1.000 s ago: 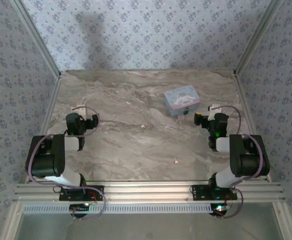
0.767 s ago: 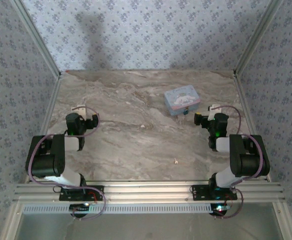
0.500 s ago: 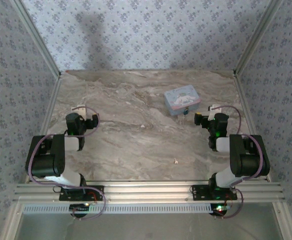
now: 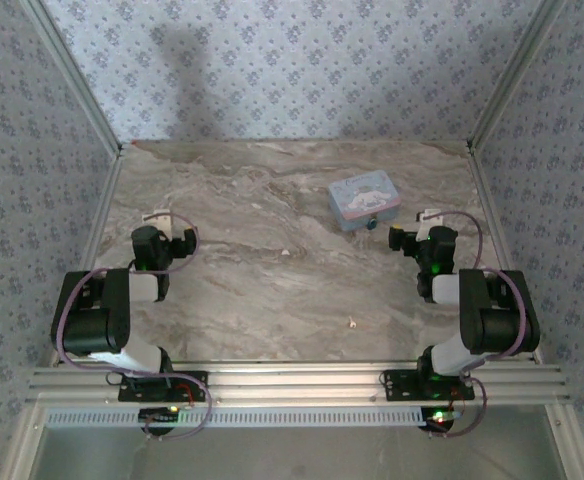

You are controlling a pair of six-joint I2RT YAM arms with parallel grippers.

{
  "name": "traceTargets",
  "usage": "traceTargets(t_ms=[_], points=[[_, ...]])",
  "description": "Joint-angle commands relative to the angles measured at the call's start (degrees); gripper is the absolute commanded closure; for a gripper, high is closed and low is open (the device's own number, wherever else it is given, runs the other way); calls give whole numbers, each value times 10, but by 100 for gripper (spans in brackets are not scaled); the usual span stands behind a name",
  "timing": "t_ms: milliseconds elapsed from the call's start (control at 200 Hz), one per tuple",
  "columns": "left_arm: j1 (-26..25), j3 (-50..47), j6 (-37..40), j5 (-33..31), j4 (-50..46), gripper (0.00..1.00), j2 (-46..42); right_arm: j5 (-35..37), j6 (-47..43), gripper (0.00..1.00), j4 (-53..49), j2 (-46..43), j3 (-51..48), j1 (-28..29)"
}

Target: Unlock the padlock with the key

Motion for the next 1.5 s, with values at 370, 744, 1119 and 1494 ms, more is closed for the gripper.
traceTargets(t_ms=[370, 744, 1119, 1494], points=[[-30, 73, -214, 12, -345, 2, -267, -32, 90, 0, -328, -203, 94, 3], [-205, 137, -356, 62, -400, 2, -194, -153, 163, 0, -415, -189, 148, -58], [-366, 282, -410, 101, -303, 2, 63, -253, 197, 0, -357, 4, 248, -88], [-387, 421, -448, 140, -266, 5, 211, -316, 189, 1, -359, 197, 418, -60]])
